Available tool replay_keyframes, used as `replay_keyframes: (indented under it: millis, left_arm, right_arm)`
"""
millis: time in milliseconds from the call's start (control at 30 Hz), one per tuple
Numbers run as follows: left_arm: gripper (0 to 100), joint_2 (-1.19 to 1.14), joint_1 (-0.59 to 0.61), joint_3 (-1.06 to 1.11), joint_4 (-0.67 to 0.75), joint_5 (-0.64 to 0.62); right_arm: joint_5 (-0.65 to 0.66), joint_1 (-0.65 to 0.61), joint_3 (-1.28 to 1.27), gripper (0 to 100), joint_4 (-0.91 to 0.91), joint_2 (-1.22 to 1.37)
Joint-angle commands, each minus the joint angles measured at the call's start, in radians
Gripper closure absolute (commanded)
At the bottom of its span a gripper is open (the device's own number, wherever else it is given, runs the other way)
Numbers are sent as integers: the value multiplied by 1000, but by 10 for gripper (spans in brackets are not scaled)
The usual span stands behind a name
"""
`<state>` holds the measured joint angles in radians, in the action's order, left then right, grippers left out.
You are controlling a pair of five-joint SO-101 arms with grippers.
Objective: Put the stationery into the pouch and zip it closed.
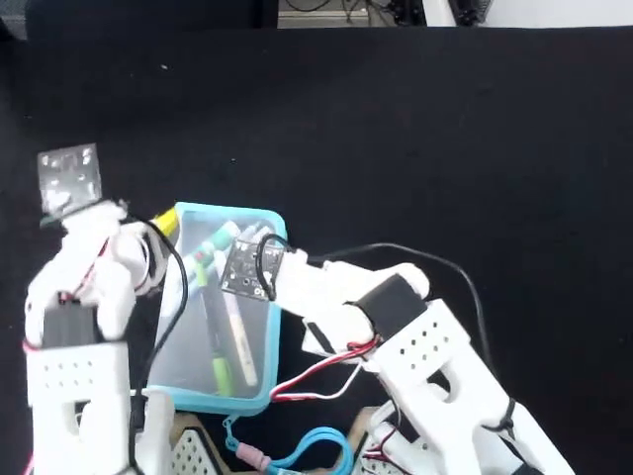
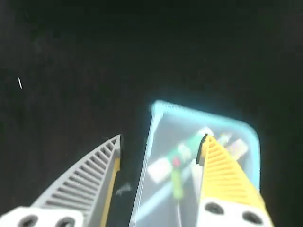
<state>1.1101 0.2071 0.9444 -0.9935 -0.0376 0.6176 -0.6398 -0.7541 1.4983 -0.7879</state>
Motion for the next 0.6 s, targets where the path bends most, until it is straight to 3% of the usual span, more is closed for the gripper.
replay_keyframes:
  millis: [0, 367, 567]
  left_arm:
    - [730, -204, -8, -157, -51, 35]
    - [730, -506, 67, -269, -61, 72]
    - [730, -568, 122, -312, -60, 66]
  right_arm:
    - [18, 5, -51, 791, -15, 1]
    - [158, -178, -113, 809, 117, -7]
    - [118, -319, -148, 801, 133, -5]
